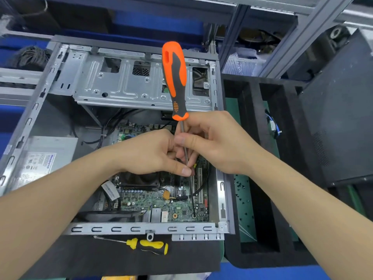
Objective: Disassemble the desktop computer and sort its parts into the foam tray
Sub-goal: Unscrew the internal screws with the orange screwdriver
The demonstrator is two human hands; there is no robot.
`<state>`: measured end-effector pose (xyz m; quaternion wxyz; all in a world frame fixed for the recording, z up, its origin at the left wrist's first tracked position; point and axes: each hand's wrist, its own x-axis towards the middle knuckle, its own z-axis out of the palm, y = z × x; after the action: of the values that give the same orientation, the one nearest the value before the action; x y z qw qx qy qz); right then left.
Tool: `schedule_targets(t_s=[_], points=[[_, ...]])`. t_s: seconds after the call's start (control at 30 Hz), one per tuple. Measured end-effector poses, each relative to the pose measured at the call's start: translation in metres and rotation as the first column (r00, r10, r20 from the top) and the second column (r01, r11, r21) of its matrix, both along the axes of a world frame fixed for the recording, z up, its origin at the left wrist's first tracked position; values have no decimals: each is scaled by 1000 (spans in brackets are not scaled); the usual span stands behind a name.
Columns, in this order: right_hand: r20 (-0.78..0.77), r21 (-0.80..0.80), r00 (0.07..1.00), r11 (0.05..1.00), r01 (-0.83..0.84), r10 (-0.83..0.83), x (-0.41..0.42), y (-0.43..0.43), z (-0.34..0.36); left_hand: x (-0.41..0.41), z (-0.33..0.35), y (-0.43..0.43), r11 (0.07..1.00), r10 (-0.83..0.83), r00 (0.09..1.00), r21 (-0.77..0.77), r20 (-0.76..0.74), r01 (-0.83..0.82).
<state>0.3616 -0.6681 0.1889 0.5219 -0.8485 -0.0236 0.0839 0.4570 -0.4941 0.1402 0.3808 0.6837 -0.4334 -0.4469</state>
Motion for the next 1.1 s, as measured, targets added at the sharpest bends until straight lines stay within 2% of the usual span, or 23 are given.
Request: schedule_targets(t_s=[0.2,0.5,0.73,0.8,0.9,1.0,1.1], points=[[-15,39,999,999,-31,31,-1,-1,1,-1,1,-2,999,-30,999,-23,-16,29],[-55,243,934,912,-330,353,-3,-6,11,-6,2,-1,992,-125,979,-32,-162,121],[-43,311,911,872,-378,410,0,-10,6,-5,0,2,982,-187,965,-62,-184,178],[-29,271,918,887,-375,397,0,-11,8,-9,2,3,984,-172,971,-69,-166,162],[22,117,944,936,-331,330,1,-9,17,-9,2,3,985,-164,980,-66,-114,157],[105,36,973,977,-211,206,-2,0,37,-11,3,3,976,-211,977,42,-34,212],[259,-95,962,993,-65,88,-6,10,67,-18,7,-3,972,-232,972,35,-17,233]])
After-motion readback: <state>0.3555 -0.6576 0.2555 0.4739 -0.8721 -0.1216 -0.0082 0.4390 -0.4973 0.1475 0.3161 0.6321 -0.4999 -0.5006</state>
